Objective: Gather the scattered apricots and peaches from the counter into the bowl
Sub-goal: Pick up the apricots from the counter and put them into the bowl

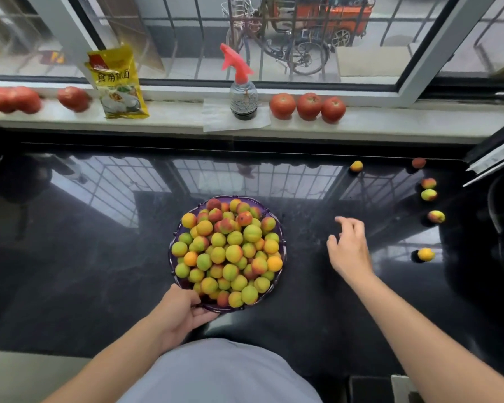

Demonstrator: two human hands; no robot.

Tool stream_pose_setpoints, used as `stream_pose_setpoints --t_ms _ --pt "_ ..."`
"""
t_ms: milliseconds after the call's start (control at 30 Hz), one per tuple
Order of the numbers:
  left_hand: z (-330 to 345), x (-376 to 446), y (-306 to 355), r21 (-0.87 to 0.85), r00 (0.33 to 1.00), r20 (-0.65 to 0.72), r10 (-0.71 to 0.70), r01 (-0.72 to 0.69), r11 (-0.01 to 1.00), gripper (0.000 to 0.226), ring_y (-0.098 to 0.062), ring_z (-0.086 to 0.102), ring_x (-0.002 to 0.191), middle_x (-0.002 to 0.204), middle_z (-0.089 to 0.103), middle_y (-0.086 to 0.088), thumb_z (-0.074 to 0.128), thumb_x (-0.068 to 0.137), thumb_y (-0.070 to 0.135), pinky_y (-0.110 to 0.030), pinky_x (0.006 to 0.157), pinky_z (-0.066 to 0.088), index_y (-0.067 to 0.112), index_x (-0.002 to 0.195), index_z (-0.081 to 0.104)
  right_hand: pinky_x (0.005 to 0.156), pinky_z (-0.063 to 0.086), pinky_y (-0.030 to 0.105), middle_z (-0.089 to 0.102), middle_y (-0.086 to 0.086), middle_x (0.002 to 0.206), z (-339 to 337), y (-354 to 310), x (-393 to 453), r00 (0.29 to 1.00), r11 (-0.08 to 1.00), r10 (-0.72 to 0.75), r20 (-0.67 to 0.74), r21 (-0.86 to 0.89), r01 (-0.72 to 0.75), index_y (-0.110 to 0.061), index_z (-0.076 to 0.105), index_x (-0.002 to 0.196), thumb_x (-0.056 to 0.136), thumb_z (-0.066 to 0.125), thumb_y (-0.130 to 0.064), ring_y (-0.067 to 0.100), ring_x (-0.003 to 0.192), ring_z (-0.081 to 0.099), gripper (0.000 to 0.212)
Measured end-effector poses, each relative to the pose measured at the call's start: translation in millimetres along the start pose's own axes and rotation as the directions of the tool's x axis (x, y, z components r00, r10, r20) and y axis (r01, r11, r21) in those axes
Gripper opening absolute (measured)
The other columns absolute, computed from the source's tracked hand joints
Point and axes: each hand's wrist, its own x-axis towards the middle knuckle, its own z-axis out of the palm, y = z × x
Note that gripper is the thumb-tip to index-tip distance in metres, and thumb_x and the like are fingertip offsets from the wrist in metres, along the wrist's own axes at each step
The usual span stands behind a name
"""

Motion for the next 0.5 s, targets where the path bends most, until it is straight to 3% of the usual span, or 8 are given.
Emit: stream_pose_setpoints --t_ms 233,367,500 --pt "8.0 5.3 5.5 -0.003 1.0 -0.011 -0.007 0.007 1.0 0.061 -0.045 0.074 0.108 0.131 0.071 -0.021 0.033 0.096 -0.018 -0.05 0.079 0.066 0.014 0.146 0.046 0.106 0.039 0.044 0.015 0.003 0.159 -32.1 -17.5 131.2 1.0 0.972 0.018 0.024 -0.234 -0.012 -0.022 0.04 0.148 0.096 0.05 -0.017 0.035 0.134 0.035 0.053" --pt "14.6 2.9 9.9 0.05 1.0 -0.019 -0.014 0.015 0.999 0.058 -0.042 0.075 0.109 0.124 0.076 -0.016 0.036 0.097 -0.017 -0.046 0.078 0.066 0.018 0.142 0.05 0.118 0.03 0.05 -0.001 0.0 0.167 -35.3 -21.2 180.9 0.995 0.929 0.069 0.079 -0.368 -0.035 -0.027 0.033 0.154 0.095 0.047 -0.013 0.036 0.147 0.015 0.062" --pt "17.3 1.8 10.8 0.058 0.997 -0.07 -0.02 0.024 0.998 0.055 -0.043 0.075 0.107 0.122 0.077 -0.015 0.035 0.099 -0.015 -0.047 0.079 0.066 0.019 0.14 0.049 0.112 0.035 0.05 0.007 0.005 0.166 -31.0 -17.7 198.1 0.984 0.909 0.095 0.147 -0.415 -0.026 -0.016 0.043 0.147 0.094 0.051 -0.009 0.038 0.143 0.025 0.054"
